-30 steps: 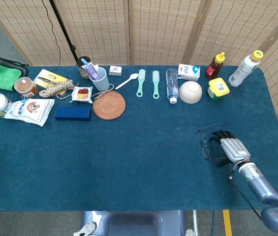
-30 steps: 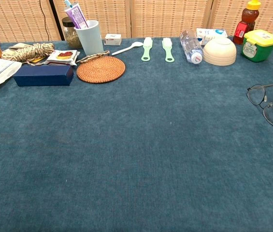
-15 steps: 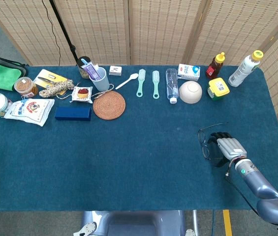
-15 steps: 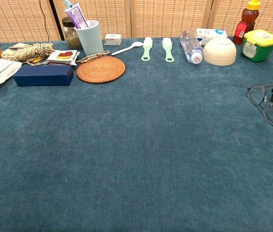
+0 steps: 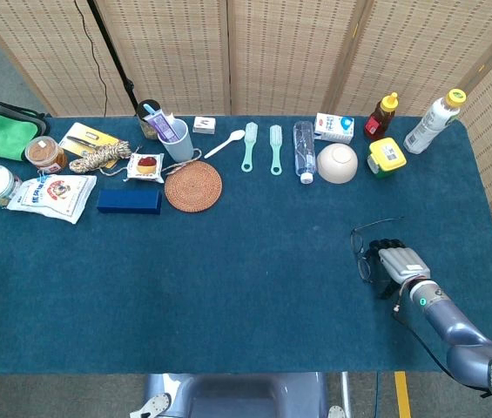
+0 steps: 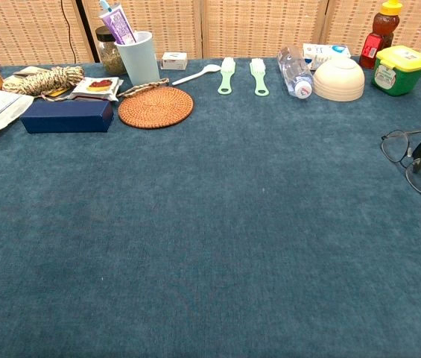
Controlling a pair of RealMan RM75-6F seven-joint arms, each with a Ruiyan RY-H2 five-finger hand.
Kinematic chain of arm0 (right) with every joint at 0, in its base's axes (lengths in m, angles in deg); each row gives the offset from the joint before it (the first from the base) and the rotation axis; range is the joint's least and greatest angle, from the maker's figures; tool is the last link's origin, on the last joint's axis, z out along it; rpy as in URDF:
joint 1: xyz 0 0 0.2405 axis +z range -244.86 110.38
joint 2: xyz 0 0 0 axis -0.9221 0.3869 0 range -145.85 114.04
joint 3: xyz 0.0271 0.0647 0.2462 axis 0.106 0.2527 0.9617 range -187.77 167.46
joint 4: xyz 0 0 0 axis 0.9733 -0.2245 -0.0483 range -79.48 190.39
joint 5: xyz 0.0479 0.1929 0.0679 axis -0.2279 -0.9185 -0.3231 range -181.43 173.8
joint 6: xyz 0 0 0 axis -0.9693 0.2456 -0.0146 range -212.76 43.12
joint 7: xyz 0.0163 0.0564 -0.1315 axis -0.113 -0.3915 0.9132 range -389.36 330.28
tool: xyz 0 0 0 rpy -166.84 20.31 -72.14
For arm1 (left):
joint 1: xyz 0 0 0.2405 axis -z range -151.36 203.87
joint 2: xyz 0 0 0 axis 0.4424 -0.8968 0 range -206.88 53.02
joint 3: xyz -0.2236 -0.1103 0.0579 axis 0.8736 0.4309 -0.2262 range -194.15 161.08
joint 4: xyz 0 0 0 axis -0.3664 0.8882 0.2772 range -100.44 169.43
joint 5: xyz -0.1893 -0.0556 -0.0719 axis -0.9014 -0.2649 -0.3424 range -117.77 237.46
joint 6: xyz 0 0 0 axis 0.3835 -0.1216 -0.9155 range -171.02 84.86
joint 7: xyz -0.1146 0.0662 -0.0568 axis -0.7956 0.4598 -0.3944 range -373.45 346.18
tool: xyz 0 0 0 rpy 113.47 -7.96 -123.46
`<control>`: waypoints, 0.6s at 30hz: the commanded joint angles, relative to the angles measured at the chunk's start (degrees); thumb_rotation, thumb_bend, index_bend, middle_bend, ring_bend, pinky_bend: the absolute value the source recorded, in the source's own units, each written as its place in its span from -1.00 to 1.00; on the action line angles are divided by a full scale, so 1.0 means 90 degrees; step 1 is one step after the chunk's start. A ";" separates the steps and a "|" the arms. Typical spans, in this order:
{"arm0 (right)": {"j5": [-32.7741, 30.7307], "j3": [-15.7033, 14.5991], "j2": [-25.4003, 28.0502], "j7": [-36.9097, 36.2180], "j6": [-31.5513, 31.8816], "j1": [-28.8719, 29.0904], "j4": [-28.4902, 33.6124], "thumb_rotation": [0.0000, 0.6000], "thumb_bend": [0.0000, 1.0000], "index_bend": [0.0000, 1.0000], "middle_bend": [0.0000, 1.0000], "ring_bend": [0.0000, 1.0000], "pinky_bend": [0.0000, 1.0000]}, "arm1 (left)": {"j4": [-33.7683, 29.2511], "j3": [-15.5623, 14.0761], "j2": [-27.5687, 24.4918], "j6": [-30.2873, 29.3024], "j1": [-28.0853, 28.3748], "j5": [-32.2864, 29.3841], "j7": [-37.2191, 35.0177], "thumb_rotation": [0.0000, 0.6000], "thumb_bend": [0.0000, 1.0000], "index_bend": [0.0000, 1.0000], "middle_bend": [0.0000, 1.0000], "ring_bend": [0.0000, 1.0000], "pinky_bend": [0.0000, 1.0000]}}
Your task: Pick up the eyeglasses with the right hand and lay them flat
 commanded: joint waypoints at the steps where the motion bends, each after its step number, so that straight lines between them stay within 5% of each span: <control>1: -0.0007 0.0014 -0.0015 -0.0050 -0.0027 0.0033 0.0109 1.00 -0.75 -0.52 -0.82 -1.00 -1.00 | 0.0008 0.0001 -0.0002 0.0010 0.0003 -0.0003 -0.0018 1.00 -0.32 -0.76 -0.84 -0.85 -1.00; 18: -0.0043 0.0147 0.0027 -0.0281 -0.0150 0.0263 0.0669 1.00 -0.75 -0.54 -0.84 -1.00 -1.00 | 0.0123 0.0022 0.0033 0.0049 0.0014 -0.0040 -0.0152 1.00 -0.32 -0.76 -0.84 -0.85 -1.00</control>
